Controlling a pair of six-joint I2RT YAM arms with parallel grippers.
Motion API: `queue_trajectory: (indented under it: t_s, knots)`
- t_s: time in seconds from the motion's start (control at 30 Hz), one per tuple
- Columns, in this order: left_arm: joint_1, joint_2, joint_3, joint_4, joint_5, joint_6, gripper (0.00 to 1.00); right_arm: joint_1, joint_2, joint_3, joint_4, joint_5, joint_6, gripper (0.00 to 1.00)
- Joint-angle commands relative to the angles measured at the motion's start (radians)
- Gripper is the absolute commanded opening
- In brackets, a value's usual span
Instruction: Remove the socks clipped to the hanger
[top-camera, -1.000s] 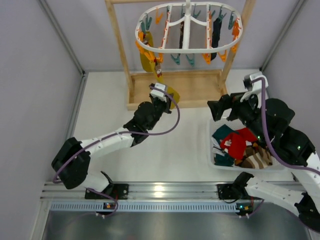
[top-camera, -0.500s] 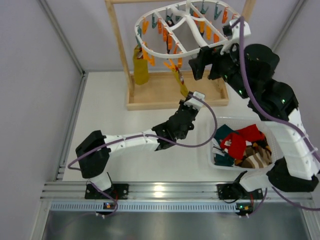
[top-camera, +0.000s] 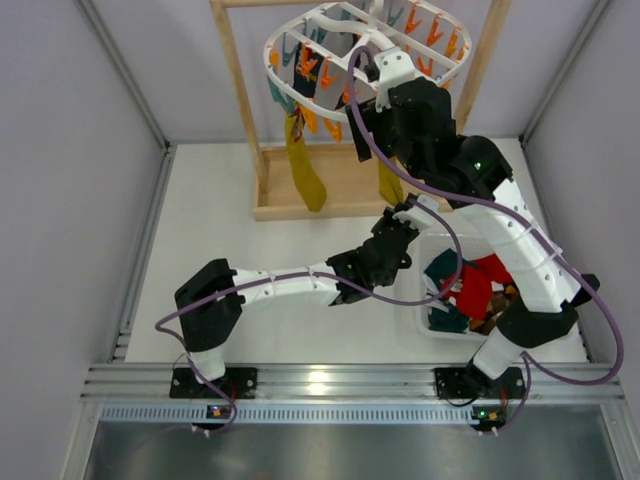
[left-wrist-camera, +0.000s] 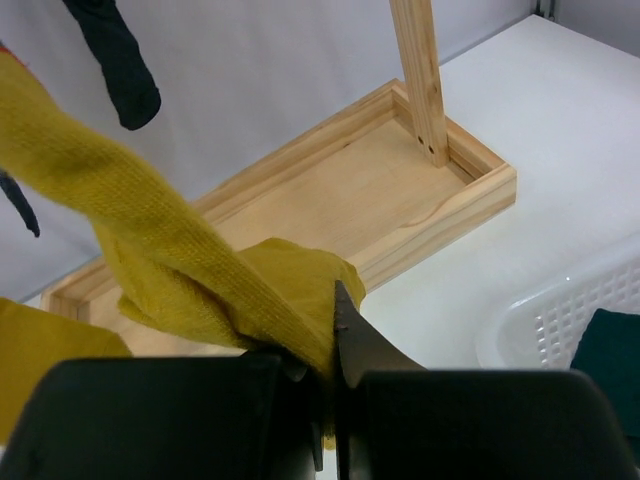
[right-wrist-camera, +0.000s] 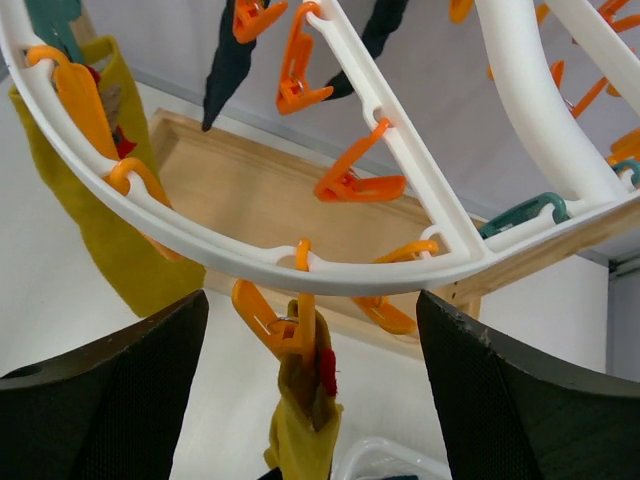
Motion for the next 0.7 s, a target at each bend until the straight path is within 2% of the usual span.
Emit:
queue_trajectory:
  t_s: [0.0, 0.23, 0.53, 0.67]
  knots:
    - [-0.011, 0.010, 0.053, 0.017, -0.024, 0.020, 0.00, 0.014, 0.001, 0.055, 0.000, 0.083, -0.046, 0.81]
    - [-0.021, 0.023, 0.064, 0.019, -0.027, 0.026, 0.00, 0.032, -0.014, -0.012, 0.018, 0.083, -0.036, 0.74]
    - [-0.022, 0.030, 0.076, 0.011, -0.026, 0.025, 0.00, 0.098, -0.093, -0.098, 0.084, 0.103, -0.024, 0.73]
    - [-0.024, 0.024, 0.076, 0.011, -0.018, 0.017, 0.00, 0.103, -0.079, -0.101, 0.122, 0.138, -0.056, 0.73]
